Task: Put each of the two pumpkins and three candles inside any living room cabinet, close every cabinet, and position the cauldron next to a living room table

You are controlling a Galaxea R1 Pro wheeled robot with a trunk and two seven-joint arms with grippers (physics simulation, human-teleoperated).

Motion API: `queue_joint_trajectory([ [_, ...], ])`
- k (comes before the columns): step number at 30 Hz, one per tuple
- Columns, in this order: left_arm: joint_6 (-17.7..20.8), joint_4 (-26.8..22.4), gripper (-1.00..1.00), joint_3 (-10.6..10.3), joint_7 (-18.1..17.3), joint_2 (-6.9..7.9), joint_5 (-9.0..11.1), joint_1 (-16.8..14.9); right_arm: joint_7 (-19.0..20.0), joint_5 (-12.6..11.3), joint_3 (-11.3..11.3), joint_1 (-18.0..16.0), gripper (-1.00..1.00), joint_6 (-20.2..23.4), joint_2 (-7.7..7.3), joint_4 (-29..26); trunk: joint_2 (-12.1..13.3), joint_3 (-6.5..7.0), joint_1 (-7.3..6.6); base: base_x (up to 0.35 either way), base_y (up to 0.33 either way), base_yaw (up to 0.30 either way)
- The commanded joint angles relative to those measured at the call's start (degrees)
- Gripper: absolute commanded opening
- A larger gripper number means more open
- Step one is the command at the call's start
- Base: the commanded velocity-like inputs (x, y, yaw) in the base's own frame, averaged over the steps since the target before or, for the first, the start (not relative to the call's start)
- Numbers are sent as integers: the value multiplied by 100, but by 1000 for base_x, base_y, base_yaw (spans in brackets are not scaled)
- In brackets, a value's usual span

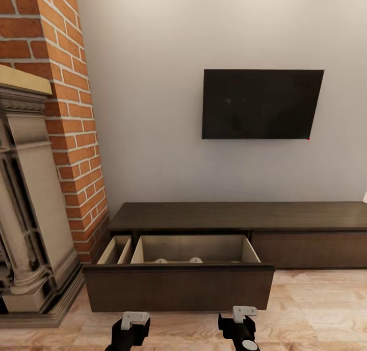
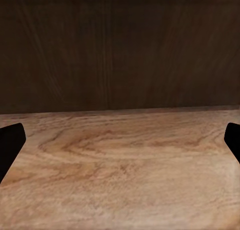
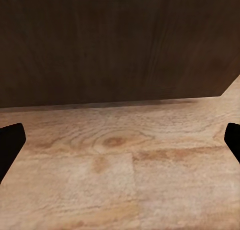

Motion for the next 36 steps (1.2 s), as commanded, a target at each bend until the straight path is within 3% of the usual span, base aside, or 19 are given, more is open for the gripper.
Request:
queue_joint_trajectory([
  [1, -25, 4, 100, -54, 49, 5, 39, -6, -27, -61, 49, -6, 100, -32, -2, 1, -3, -6, 0, 128, 0, 0],
  [15, -17, 17, 100, -85, 49, 4, 38, -6, -27, -61, 49, -6, 100, -32, 3, 1, -3, -6, 0, 271, 0, 0],
  [33, -25, 9, 100, -82, 49, 4, 38, -6, -27, -61, 49, -6, 100, -32, 0, 1, -3, -6, 0, 88, 0, 0],
  [36, -25, 9, 100, -81, 49, 4, 38, -6, -27, -61, 49, -6, 100, -32, -1, 1, -123, -60, 66, 4, 0, 0],
])
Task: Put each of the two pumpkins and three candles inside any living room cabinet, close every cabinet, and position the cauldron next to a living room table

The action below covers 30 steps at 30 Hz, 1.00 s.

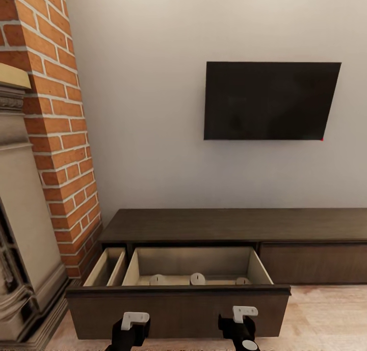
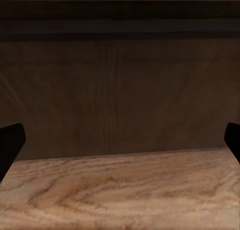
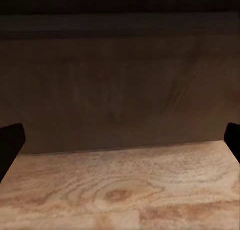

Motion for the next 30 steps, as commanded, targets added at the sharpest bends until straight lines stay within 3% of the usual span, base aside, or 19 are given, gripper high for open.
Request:
queue_joint_trajectory([
  [1, -26, 3, 100, -49, 49, 5, 40, -6, -27, -60, 49, -7, 100, -32, 0, 1, -44, -25, 21, 2, 0, 0],
  [24, -26, 3, 100, -54, 49, 5, 40, -6, -27, -60, 52, -7, 100, -32, -2, 1, -967, -438, 527, 0, 0, 0],
  [30, -26, 3, 100, -53, 49, 5, 40, -6, -27, -60, 52, -7, 100, -32, 1, 1, -969, -482, 532, 0, 0, 0],
])
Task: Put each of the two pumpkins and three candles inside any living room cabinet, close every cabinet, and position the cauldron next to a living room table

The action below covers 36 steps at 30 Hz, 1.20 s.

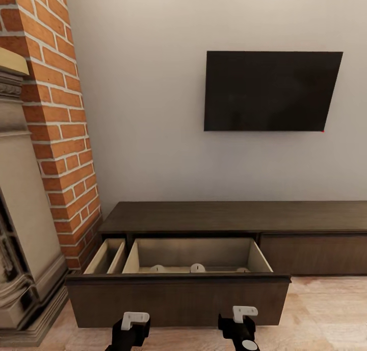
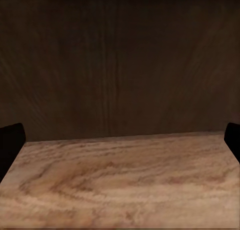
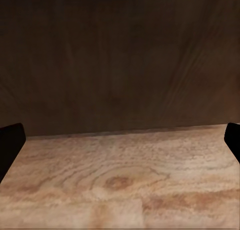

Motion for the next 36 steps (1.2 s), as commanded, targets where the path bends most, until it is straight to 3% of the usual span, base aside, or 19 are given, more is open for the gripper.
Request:
queue_joint_trajectory([
  [1, -25, 3, 100, -49, 49, 5, 40, -5, -27, -61, 50, -6, 100, -32, -1, 1, -3, -6, -1, 0, 0, 0],
  [36, -25, 3, 100, -53, 49, 5, 38, -5, -27, -61, 55, -6, 100, -32, -1, 1, -3, -6, -1, 61, 0, 0],
])
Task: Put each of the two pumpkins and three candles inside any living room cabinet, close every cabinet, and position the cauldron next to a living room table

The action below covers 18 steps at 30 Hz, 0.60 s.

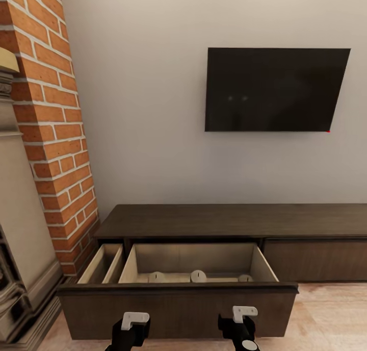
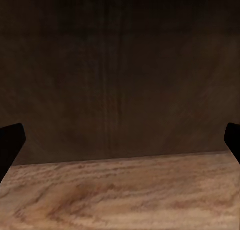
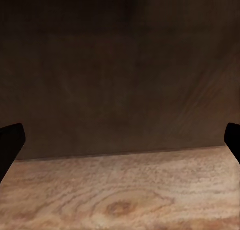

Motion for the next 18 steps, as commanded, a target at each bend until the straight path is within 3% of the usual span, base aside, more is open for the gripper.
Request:
queue_joint_trajectory([
  [1, -25, 3, 100, -50, 49, 5, 40, -6, -27, -61, 49, -6, 100, -32, 0, 1, -3, -6, -1, 97, 0, 0],
  [18, -25, 6, 100, -55, 49, 5, 36, -6, -27, -61, 49, -6, 100, -32, 3, 1, -3, -6, -1, 91, 0, 0],
])
